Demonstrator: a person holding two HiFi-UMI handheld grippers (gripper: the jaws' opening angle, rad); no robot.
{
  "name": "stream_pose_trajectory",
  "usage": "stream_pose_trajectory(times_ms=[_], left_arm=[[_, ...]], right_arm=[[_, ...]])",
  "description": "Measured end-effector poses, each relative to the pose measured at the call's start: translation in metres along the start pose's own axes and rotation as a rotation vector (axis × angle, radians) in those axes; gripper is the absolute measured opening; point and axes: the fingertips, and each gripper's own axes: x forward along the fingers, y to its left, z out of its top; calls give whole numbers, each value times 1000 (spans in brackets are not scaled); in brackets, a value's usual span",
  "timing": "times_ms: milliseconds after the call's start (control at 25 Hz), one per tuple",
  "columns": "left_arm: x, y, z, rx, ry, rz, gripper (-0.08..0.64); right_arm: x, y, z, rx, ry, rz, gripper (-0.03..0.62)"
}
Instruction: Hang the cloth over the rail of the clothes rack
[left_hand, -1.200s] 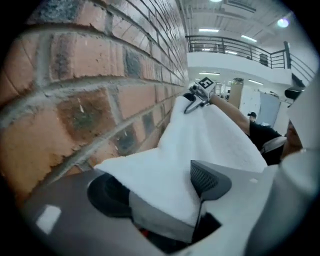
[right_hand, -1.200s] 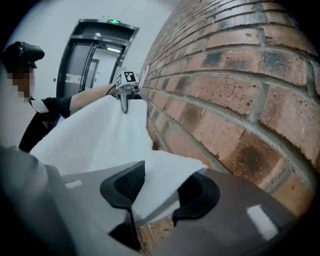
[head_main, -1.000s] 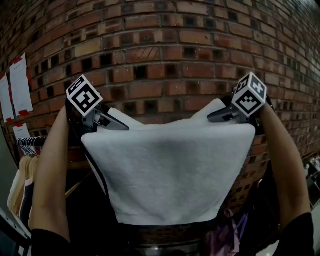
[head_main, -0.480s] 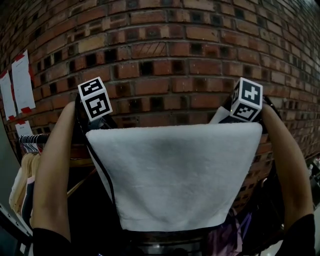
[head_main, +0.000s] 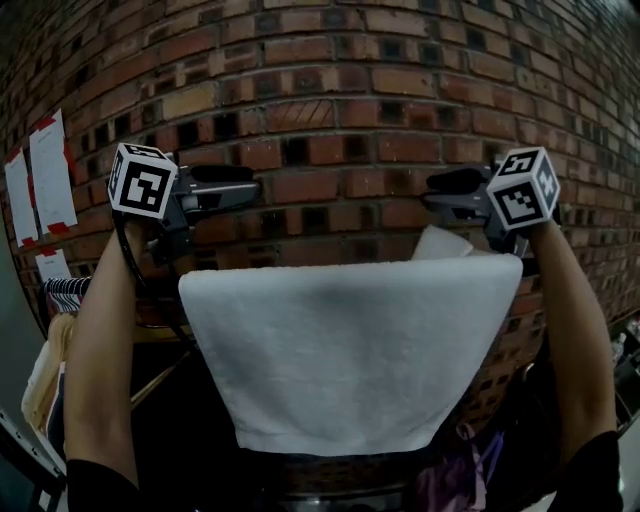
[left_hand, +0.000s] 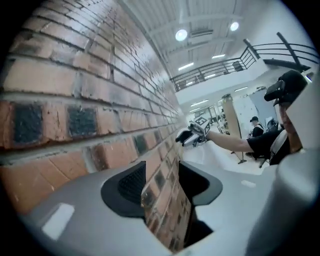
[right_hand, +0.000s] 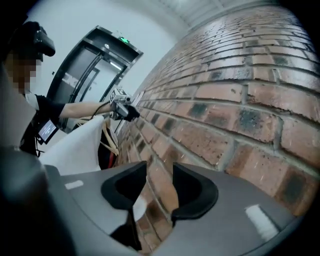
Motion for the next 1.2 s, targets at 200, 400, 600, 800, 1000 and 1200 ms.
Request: stream_pose_trajectory(times_ms=[200,400,600,800,1000,1200], left_arm=[[15,-23,-4,35,40,-47,227],[26,-44,19,39,-105,-123,226],[11,-77,75,65,-326,-198,225],[-12,-109,113,127,-458,-128,20],[-4,-123,108,60,-375,-86,20],[8,-139,95,-28,-318,-71,20]], right_arm=[[7,-11,-74,-155,422,-48,167],[3,6,2,-65,8,38,169],[-34,41,122,74,-512,181,144],[-32,80,154,-55,-479,155,80],[-33,97,163,-76,-415,119,5],[-26,118,157,-42,-375,158,5]])
